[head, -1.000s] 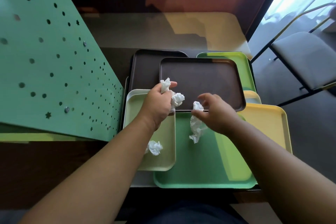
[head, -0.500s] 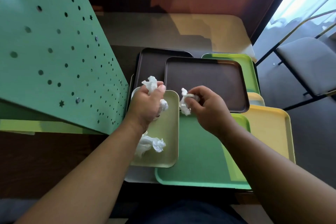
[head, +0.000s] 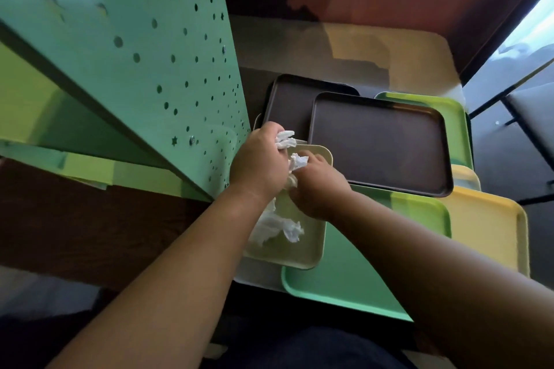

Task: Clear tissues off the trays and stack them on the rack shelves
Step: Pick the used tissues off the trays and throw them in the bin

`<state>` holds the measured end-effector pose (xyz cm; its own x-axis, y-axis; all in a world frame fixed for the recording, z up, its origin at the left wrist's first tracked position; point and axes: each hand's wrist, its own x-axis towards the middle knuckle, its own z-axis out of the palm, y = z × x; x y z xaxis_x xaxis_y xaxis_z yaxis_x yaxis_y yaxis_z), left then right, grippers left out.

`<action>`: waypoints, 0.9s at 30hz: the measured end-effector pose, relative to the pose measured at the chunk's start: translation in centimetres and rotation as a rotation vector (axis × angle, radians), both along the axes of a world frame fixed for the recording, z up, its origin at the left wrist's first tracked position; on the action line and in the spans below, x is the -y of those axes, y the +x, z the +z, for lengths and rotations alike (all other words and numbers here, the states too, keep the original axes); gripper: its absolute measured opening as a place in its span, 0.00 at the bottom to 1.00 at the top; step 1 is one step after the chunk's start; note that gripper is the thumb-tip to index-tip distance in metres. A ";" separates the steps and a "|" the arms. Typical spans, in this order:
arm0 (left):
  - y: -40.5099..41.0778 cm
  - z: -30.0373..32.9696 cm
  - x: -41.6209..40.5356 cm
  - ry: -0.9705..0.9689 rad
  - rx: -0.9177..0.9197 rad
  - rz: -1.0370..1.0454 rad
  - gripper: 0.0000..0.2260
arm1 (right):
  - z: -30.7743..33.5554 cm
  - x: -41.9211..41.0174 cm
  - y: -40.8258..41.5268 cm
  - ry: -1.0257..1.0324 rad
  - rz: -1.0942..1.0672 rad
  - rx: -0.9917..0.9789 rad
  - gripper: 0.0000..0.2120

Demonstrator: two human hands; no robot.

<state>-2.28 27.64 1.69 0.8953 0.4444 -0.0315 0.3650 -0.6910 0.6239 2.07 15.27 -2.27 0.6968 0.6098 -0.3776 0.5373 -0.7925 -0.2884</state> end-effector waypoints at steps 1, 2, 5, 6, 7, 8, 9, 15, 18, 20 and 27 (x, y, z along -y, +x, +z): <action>-0.2 -0.4 -0.1 -0.057 -0.038 0.013 0.07 | -0.8 -0.2 0.0 -0.046 0.017 0.021 0.16; -0.4 -0.7 -0.1 -0.112 -0.074 0.023 0.06 | -1.3 -0.2 0.1 -0.070 -0.001 0.037 0.14; -1.6 -1.6 -0.1 -0.217 -0.146 0.051 0.06 | -1.8 -0.2 0.4 -0.065 -0.029 0.033 0.12; -2.0 -1.8 -0.1 -0.252 -0.152 0.056 0.08 | -1.4 -0.2 0.5 -0.027 -0.044 0.016 0.11; -2.4 -2.0 -0.2 -0.290 -0.157 0.051 0.12 | -1.0 -0.1 0.5 0.049 -0.094 -0.011 0.09; -2.8 -2.2 -0.2 -0.331 -0.167 0.034 0.17 | -0.2 0.0 0.5 0.150 -0.172 -0.057 0.06; -3.1 -2.3 -0.2 -0.370 -0.180 0.013 0.22 | 0.4 0.1 0.4 0.258 -0.247 -0.112 0.05; -3.3 -2.5 -0.3 -0.312 -0.009 0.035 0.14 | 2.7 0.3 -2.1 0.666 -0.502 -0.493 0.14; -2.9 -1.7 -0.6 -0.122 0.194 0.068 0.05 | 1.3 0.4 -3.8 0.493 -0.519 -0.466 0.23; -2.5 -1.3 -1.1 -0.084 0.253 0.039 0.07 | 0.5 0.5 -5.0 0.247 -0.288 -0.346 0.27; -2.2 -1.3 -1.7 -0.127 0.210 0.004 0.06 | -1.8 0.5 -4.7 0.120 -0.172 -0.090 0.10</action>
<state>-4.43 29.36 0.37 0.8861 0.4527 0.0996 0.2207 -0.6011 0.7681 -2.59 14.81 -4.04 0.7612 0.5293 -0.3746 0.3649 -0.8272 -0.4272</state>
